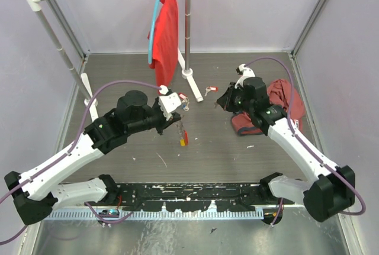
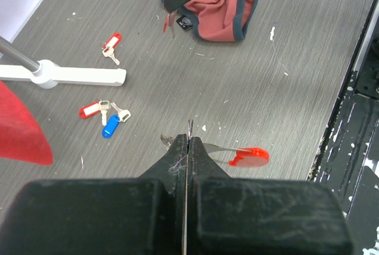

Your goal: Put the keys on the keyring

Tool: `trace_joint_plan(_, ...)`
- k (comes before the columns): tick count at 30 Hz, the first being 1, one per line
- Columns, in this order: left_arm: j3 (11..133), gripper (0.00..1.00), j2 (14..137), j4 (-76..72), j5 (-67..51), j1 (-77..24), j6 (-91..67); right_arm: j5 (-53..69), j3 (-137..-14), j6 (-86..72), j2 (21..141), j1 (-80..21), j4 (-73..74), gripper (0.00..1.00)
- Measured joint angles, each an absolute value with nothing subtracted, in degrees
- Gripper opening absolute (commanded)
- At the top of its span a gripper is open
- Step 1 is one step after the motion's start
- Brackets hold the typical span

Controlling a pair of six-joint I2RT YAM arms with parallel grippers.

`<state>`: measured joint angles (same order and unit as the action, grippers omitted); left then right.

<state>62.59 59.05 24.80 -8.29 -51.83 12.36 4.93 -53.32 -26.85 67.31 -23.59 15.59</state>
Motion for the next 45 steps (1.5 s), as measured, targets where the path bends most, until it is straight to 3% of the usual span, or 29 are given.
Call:
trace_joint_plan(15, 64.5, 0.0, 59.3, 22.8, -11.7, -51.8, 9.3, 36.5, -60.6, -9.1, 54.3, -23.6, 25.5, 0.01)
trace_joint_plan(23, 65.1, 0.0, 58.5, 20.4, -13.8, -53.0, 8.8, 51.0, -64.2, -6.2, 54.5, -23.6, 25.8, 0.01)
trace_joint_plan(45, 68.8, 0.0, 63.1, 18.6, -14.5, -56.7, 7.1, 56.1, -64.5, -9.3, 56.3, -25.3, 19.7, 0.01)
